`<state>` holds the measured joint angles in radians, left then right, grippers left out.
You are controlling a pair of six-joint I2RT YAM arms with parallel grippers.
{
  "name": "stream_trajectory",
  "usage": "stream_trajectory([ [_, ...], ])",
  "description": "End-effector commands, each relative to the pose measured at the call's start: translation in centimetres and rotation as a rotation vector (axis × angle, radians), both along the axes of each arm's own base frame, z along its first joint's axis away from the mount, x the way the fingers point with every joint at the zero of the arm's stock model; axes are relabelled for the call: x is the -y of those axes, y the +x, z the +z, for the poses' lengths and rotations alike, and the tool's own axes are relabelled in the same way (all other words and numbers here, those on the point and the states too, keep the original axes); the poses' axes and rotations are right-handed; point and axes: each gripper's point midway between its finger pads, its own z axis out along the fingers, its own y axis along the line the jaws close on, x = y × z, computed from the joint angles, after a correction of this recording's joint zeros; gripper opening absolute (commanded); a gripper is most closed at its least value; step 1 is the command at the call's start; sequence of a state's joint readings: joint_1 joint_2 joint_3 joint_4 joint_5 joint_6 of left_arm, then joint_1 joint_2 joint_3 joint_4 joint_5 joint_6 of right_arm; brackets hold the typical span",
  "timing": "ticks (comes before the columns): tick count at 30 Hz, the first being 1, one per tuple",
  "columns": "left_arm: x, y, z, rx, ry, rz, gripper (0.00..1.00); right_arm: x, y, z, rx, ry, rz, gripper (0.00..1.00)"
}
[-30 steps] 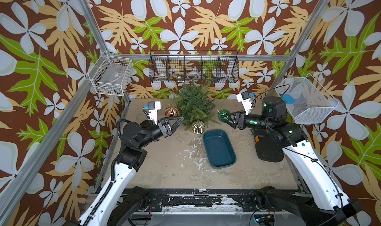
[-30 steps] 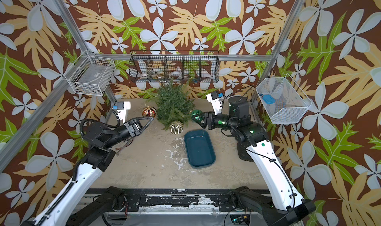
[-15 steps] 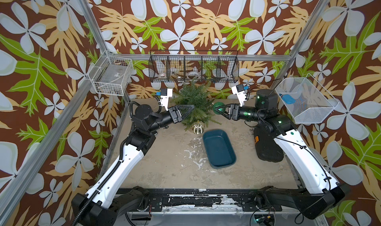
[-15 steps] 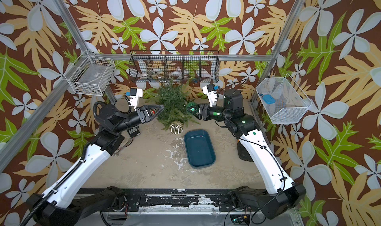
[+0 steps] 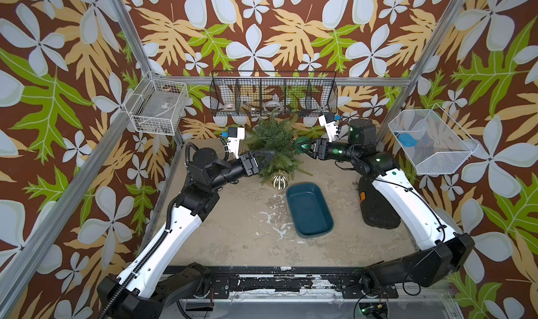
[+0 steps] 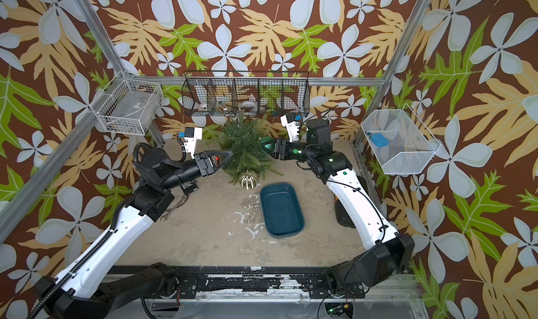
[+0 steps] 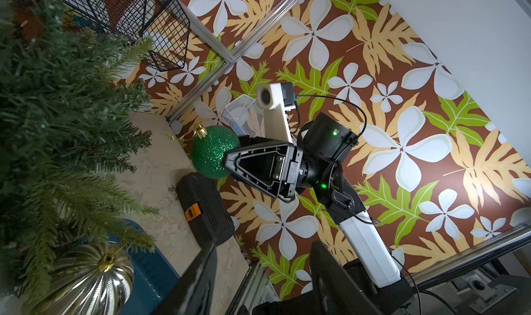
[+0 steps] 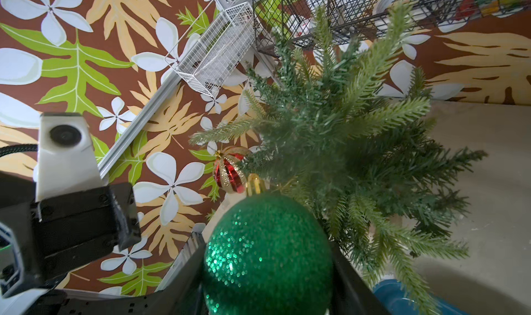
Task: Decorate the small christmas tree with ornaments
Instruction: Hang an ornament on the christmas tree.
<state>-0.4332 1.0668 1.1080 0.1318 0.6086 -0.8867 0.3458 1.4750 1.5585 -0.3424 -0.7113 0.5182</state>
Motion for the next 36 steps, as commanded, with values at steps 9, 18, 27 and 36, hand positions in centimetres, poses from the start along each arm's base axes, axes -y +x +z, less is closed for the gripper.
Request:
stream_trajectory([
  [9, -2.8, -1.0, -3.5, -0.028, 0.031, 0.085, 0.56, -0.4, 2.1, -0.2, 0.026, -0.013, -0.022, 0.57],
  [18, -3.7, -1.3, -4.4, -0.041, 0.032, 0.092, 0.56, -0.6, 2.5, -1.8, -0.006, -0.023, -0.014, 0.57],
  [27, -3.8, -1.3, -4.6, -0.042, 0.031, 0.094, 0.56, -0.2, 1.9, -2.2, -0.003, -0.045, -0.019, 0.57],
  [36, -3.9, -1.5, -4.7, -0.043, 0.031, 0.093, 0.56, 0.3, 2.0, -2.9, -0.012, -0.051, -0.029, 0.57],
])
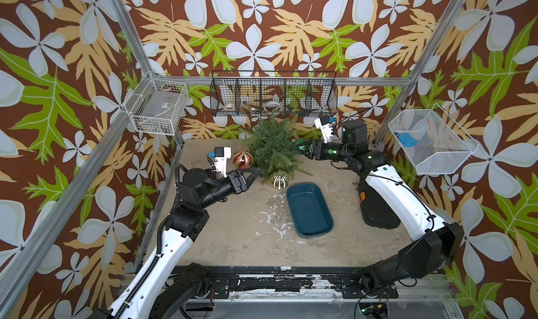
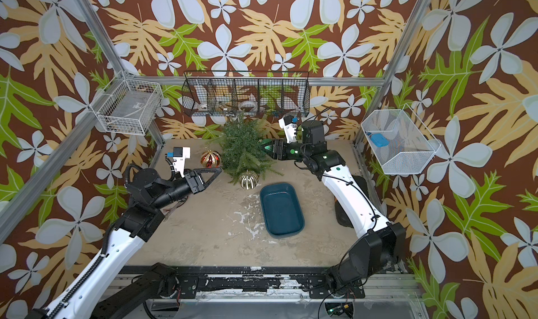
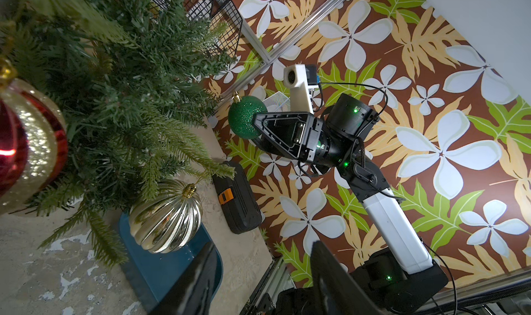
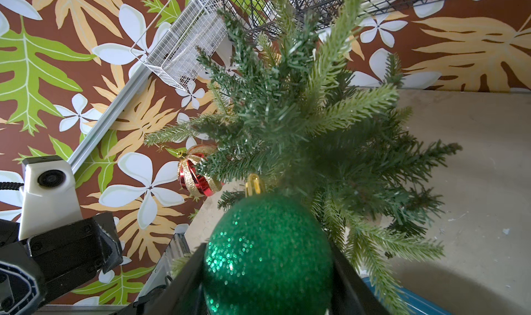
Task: Decorate the small christmas tree with ornaments
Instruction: Hang an ornament on the christmas tree.
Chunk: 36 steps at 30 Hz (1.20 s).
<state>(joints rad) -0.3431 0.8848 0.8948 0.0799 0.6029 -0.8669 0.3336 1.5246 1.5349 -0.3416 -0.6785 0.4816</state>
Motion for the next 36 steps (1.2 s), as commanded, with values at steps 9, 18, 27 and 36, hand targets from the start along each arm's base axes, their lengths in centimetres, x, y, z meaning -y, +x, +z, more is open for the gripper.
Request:
stream_trajectory([
  [9, -0.1, -0.2, 0.5, 0.019, -0.010, -0.002, 0.56, -0.5, 0.6, 1.5, 0.036, 0.029, 0.020, 0.57],
  [18, 0.0, 0.0, 0.3, 0.016, -0.007, -0.004, 0.55, -0.9, 1.3, 2.7, 0.053, 0.036, 0.027, 0.57],
  [27, -0.1, 0.0, 0.2, 0.018, -0.004, -0.005, 0.55, -0.7, 1.4, 1.1, 0.025, 0.013, 0.023, 0.57],
  [36, -0.1, 0.0, 0.2, 0.017, -0.007, -0.007, 0.55, -0.1, 0.8, 0.7, 0.024, 0.003, 0.014, 0.57],
])
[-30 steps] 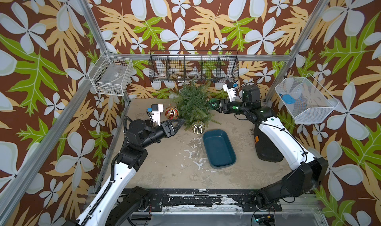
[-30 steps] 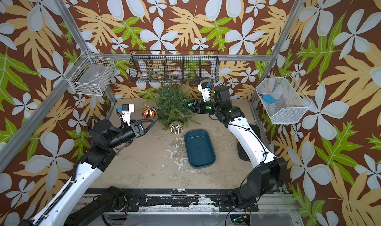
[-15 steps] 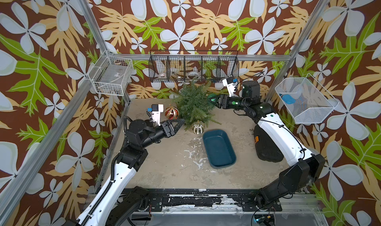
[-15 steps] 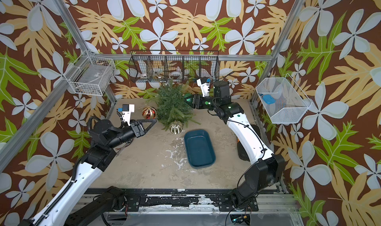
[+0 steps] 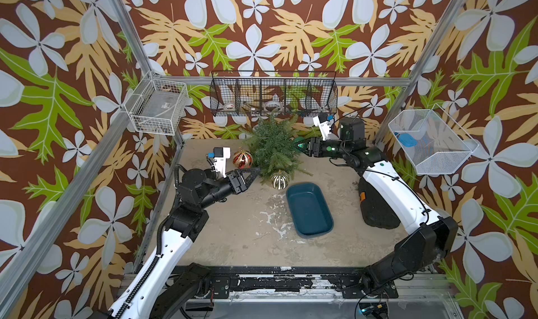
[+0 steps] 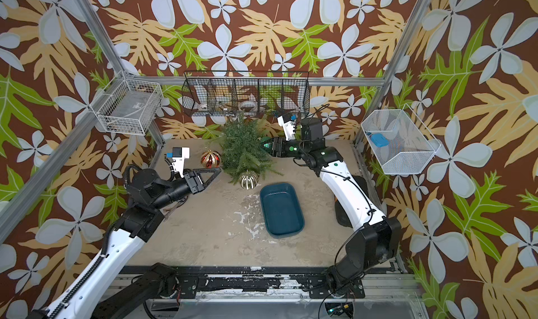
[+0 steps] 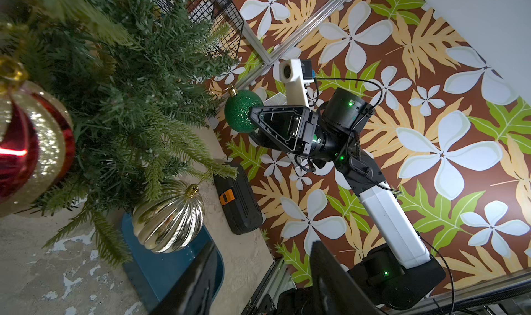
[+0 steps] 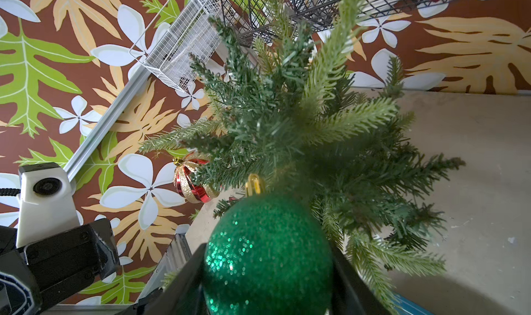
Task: Decorate the small christmas tree with ornaments
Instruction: Hang an ornament on the christmas tree.
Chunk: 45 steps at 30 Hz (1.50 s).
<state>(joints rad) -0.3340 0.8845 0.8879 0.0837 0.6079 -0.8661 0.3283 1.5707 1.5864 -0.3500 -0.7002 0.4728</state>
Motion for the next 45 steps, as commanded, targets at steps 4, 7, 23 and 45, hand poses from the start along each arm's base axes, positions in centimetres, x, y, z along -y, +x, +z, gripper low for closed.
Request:
stream_trajectory([
  [4, 0.1, -0.1, 0.3, 0.017, -0.007, -0.011, 0.55, 0.5, -0.3, 0.4, 0.025, -0.004, -0.007, 0.57],
  [7, 0.0, -0.2, 0.3, 0.018, -0.009, -0.010, 0.55, 0.7, -0.3, 0.0, 0.019, -0.008, -0.013, 0.57],
  [23, 0.0, -0.1, 0.2, 0.015, -0.010, -0.008, 0.55, 0.9, -0.9, -1.7, -0.011, -0.012, -0.006, 0.57],
  [45, 0.1, 0.0, 0.3, 0.015, -0.015, -0.007, 0.55, 1.1, -0.8, -4.5, -0.061, -0.028, -0.021, 0.57],
])
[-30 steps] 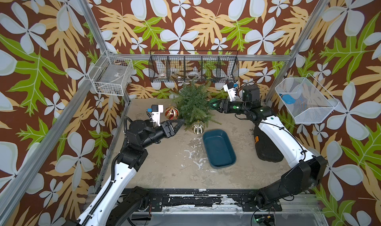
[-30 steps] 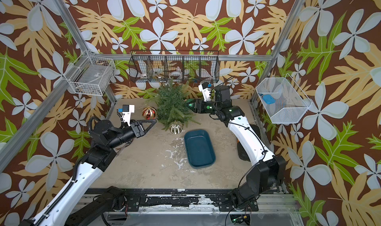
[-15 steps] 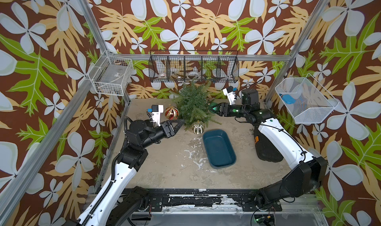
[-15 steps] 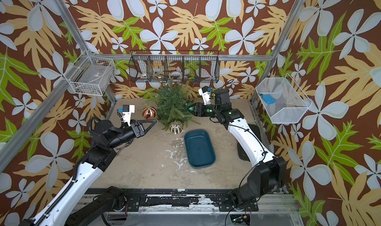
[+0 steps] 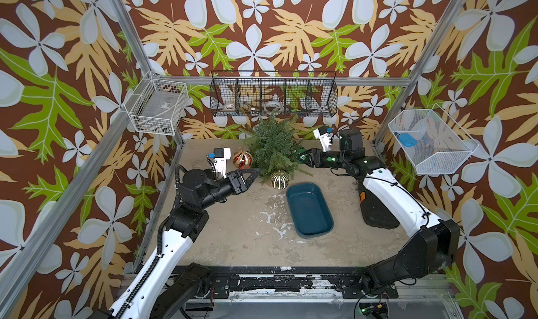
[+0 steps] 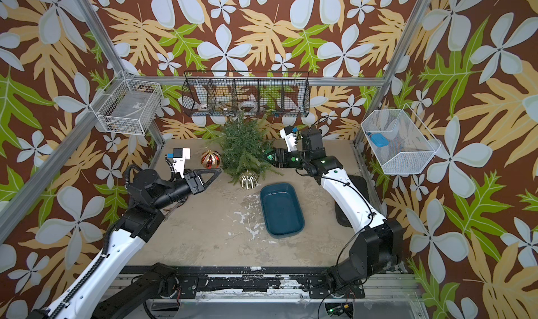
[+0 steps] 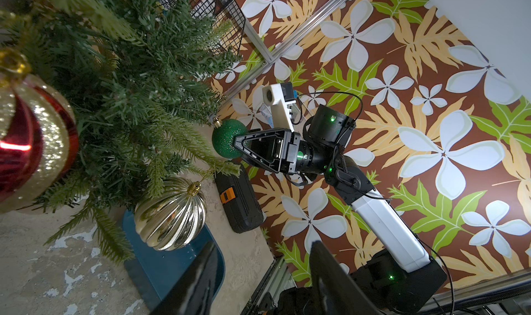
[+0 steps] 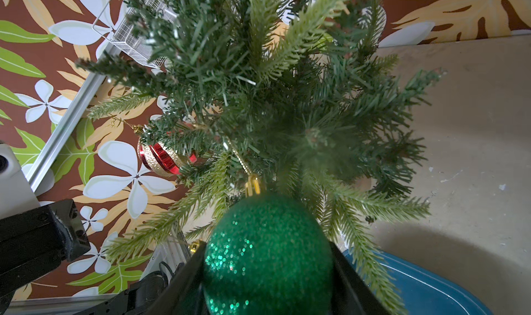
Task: Decorate the small christmas tree with ornaments
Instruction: Hang an ornament on the christmas tree.
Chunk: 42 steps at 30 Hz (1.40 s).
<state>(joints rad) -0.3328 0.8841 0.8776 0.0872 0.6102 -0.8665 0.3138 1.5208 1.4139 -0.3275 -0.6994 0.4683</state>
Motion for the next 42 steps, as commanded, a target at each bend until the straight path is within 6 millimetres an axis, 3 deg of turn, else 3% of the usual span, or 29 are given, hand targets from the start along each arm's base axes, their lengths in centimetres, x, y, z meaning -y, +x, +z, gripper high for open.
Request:
stream_trajectory([
  [1, 0.0, 0.0, 0.6, 0.020, -0.016, -0.005, 0.55, 0.0, 0.5, 0.3, 0.027, 0.004, -0.009, 0.57],
  [9, 0.0, -0.1, 0.7, 0.021, -0.017, -0.003, 0.55, 0.2, 0.3, -0.4, 0.021, -0.006, -0.017, 0.58],
  [14, 0.0, -0.2, 0.8, 0.025, -0.018, -0.004, 0.55, 0.3, 0.2, -0.3, 0.026, -0.006, -0.023, 0.68],
  [20, -0.1, -0.3, 1.0, 0.029, -0.016, 0.001, 0.55, 0.3, 0.2, -0.4, 0.020, -0.008, -0.024, 0.64],
  [32, -0.7, -0.6, 0.7, 0.028, 0.012, 0.027, 0.58, 0.9, -0.9, 0.2, 0.043, -0.006, -0.039, 0.66],
  [37, -1.0, -0.8, -0.1, 0.018, 0.034, 0.046, 0.59, 1.4, -1.7, 0.6, 0.058, -0.003, -0.053, 0.69],
  [42, -1.8, -1.1, -2.5, -0.015, 0.086, 0.086, 0.61, 2.1, -2.9, 1.1, 0.082, -0.005, -0.072, 0.72],
])
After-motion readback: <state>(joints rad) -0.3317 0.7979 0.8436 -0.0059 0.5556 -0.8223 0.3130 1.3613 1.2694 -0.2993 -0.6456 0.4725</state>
